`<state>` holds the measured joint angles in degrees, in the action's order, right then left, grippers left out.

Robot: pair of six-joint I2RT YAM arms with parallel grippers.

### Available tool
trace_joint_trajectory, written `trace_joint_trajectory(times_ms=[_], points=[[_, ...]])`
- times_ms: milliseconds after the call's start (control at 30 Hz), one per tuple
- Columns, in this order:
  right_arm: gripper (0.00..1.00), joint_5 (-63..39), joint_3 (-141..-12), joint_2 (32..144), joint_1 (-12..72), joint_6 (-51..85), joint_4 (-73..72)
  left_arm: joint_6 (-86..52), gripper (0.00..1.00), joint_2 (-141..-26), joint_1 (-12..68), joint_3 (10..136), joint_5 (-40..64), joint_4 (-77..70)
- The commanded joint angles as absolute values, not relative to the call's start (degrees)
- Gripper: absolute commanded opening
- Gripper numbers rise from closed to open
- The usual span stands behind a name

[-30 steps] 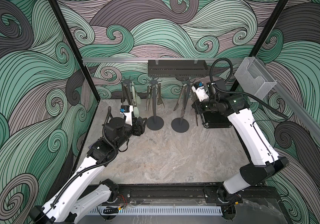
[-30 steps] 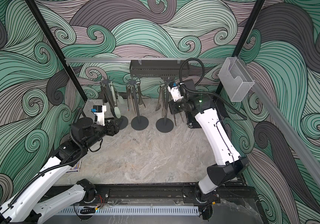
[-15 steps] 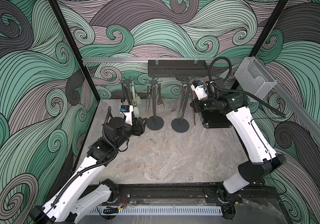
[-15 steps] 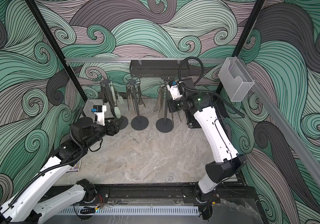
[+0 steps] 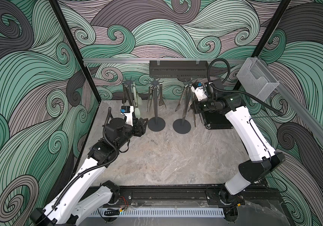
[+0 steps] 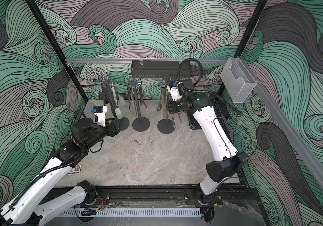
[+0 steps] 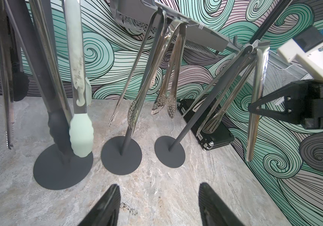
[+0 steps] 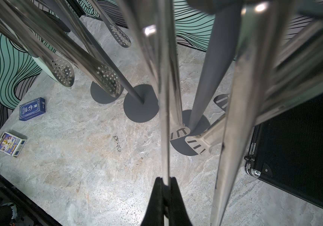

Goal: Hang food tongs on kitchen utensil racks
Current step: Hang the food tongs on the rack.

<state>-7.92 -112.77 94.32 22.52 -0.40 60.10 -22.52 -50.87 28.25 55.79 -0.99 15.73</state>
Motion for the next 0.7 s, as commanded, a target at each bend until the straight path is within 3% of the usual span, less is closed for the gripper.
trace_joint_trajectory(times_ms=[0,567,667], points=[[0.0,-7.8,-112.4,95.2,22.9,0.4,58.3,-22.6,0.64,-50.5,27.7,55.7,-0.4,14.3],[0.0,-5.2,-110.7,95.2,23.1,1.0,58.1,-22.8,0.64,-50.1,27.5,55.2,0.1,13.7],[0.07,-5.2,-110.8,95.1,23.1,1.2,58.1,-22.8,0.64,-50.0,27.5,55.1,0.1,13.7]])
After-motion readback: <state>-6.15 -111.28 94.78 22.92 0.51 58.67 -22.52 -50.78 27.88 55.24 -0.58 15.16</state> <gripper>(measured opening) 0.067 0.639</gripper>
